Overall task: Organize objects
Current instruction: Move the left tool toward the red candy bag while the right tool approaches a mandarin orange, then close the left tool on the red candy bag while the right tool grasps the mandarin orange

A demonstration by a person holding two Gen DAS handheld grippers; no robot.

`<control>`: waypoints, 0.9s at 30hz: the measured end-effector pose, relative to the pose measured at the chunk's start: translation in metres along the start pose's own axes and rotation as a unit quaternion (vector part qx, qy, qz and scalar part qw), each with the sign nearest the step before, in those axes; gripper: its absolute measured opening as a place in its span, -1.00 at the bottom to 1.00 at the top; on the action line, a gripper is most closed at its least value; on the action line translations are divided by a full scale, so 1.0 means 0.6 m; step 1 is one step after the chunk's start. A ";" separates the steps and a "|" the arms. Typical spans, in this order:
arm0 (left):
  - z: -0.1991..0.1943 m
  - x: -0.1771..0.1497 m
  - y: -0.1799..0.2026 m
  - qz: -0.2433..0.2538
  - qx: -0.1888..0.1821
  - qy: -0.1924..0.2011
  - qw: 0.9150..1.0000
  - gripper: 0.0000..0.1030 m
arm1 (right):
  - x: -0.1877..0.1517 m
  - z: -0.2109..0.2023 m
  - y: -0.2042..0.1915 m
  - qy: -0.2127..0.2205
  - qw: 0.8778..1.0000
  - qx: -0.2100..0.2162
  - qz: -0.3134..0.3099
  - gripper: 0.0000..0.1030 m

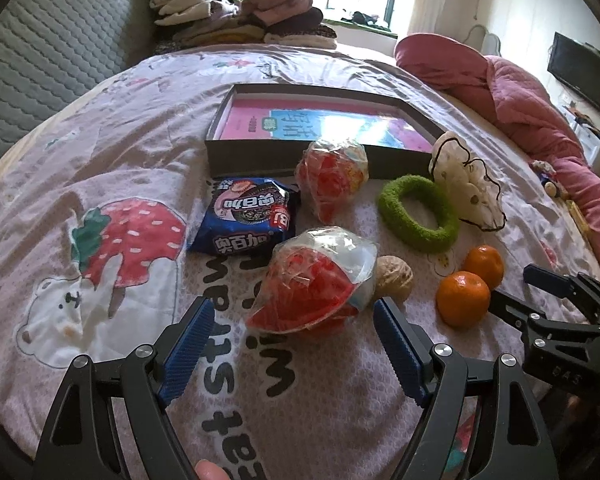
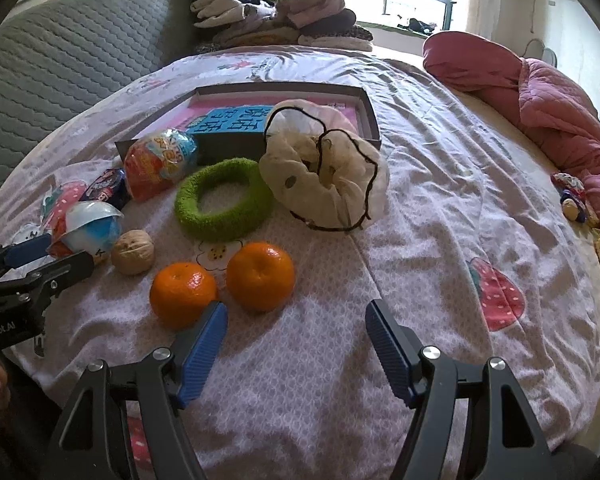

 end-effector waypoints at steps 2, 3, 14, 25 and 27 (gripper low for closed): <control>0.007 0.001 -0.002 0.000 -0.003 -0.001 1.000 0.60 | 0.000 0.006 -0.003 -0.004 1.000 0.003 -0.002 0.35; 0.011 0.001 -0.002 0.001 -0.003 0.000 1.000 0.60 | 0.001 0.008 -0.004 -0.005 1.000 0.002 -0.003 0.34; 0.026 0.023 0.001 0.009 -0.033 0.040 0.999 0.46 | 0.026 0.029 -0.014 0.004 1.000 0.023 -0.010 0.30; 0.033 0.024 0.010 -0.005 -0.074 0.044 0.996 0.09 | 0.034 0.048 -0.014 -0.013 0.997 0.077 0.021 0.02; 0.033 0.024 0.011 -0.004 -0.076 0.043 0.996 0.07 | 0.034 0.049 -0.012 -0.017 0.995 0.091 0.029 -0.06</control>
Point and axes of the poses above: each gripper's, at about its wrist camera, not at the fingertips, and z roughly the way its jaws point, y to its right, x to its top, the point moved 7 cm from there along z, roughly the way its jaws point, and after that the axes turned 14 degrees about z, right-handed, at the moved point
